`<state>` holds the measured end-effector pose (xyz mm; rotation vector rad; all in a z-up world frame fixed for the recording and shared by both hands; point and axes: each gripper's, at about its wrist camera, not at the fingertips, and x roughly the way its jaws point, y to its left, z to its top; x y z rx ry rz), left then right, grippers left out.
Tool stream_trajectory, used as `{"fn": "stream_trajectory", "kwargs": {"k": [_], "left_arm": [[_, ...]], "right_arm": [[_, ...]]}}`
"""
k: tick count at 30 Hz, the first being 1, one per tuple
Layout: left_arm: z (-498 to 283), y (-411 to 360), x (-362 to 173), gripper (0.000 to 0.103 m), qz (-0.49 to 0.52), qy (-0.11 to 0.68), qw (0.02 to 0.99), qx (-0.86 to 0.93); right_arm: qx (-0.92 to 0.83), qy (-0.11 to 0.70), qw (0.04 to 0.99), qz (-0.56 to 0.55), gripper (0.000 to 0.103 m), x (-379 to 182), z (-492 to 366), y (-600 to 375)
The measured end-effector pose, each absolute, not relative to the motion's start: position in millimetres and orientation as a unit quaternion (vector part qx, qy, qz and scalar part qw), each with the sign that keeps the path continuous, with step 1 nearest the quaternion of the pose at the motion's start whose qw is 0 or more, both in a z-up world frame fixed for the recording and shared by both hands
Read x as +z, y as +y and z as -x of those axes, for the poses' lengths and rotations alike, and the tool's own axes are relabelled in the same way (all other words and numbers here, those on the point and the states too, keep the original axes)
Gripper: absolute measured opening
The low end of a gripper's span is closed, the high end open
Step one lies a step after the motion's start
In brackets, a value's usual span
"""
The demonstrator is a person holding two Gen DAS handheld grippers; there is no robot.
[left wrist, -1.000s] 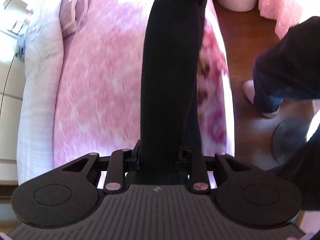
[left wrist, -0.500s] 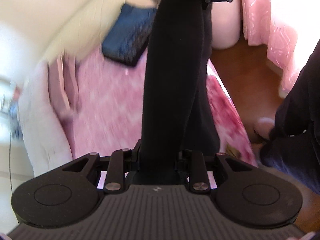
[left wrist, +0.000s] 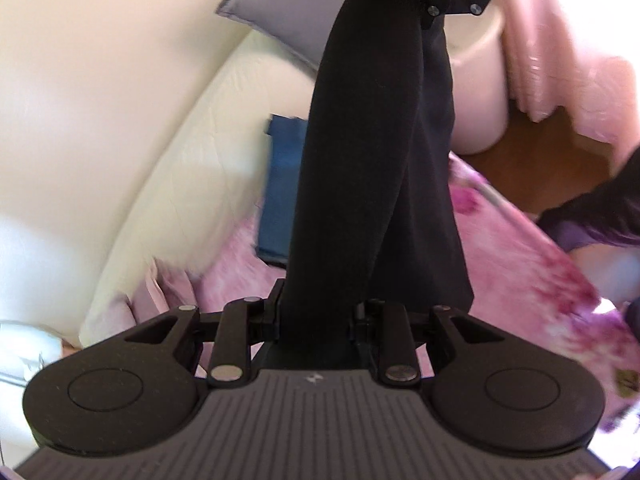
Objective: Fold clothes
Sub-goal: 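Carry the hanging jacket with both grippers over the stack of jeans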
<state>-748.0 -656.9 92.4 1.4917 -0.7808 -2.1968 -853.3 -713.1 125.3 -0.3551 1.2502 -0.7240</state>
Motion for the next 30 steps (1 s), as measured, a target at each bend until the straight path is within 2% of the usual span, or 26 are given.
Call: {"fn": "stream_trajectory", "kwargs": {"k": [5, 10, 13, 14, 20, 23, 27, 30], "left_arm": [[824.0, -762.9, 98.9, 0.024, -0.531, -0.278, 0.215, -0.771], [882.4, -846.2, 92.5, 0.024, -0.505, -0.33, 0.285, -0.745], [901.3, -865.9, 44.9, 0.024, -0.487, -0.351, 0.311, -0.737], [906.5, -866.6, 13.1, 0.024, -0.497, -0.342, 0.305, -0.737], [928.6, -858.1, -166.0, 0.028, -0.57, -0.282, 0.232, -0.736], [922.3, -845.1, -192.7, 0.032, -0.56, -0.308, 0.23, -0.734], [906.7, -838.7, -195.0, 0.04, -0.541, -0.325, 0.233, -0.74], [898.1, -837.8, -196.2, 0.041, -0.538, -0.336, 0.222, -0.741]], "right_arm": [[-0.337, 0.557, 0.736, 0.187, 0.036, 127.0, 908.0, -823.7], [-0.373, 0.526, 0.722, 0.252, 0.037, 129.6, 951.6, -934.0], [-0.406, 0.496, 0.713, 0.285, 0.038, 103.1, 972.5, -969.9], [-0.41, 0.491, 0.715, 0.283, 0.039, 84.5, 978.2, -977.4], [-0.357, 0.554, 0.718, 0.224, 0.039, -85.0, 998.6, -996.0], [-0.335, 0.574, 0.71, 0.234, 0.044, -131.1, 1004.3, -988.5], [-0.352, 0.565, 0.708, 0.236, 0.052, -131.4, 1015.0, -967.0], [-0.358, 0.568, 0.702, 0.237, 0.054, -120.8, 1018.9, -953.8]]}}
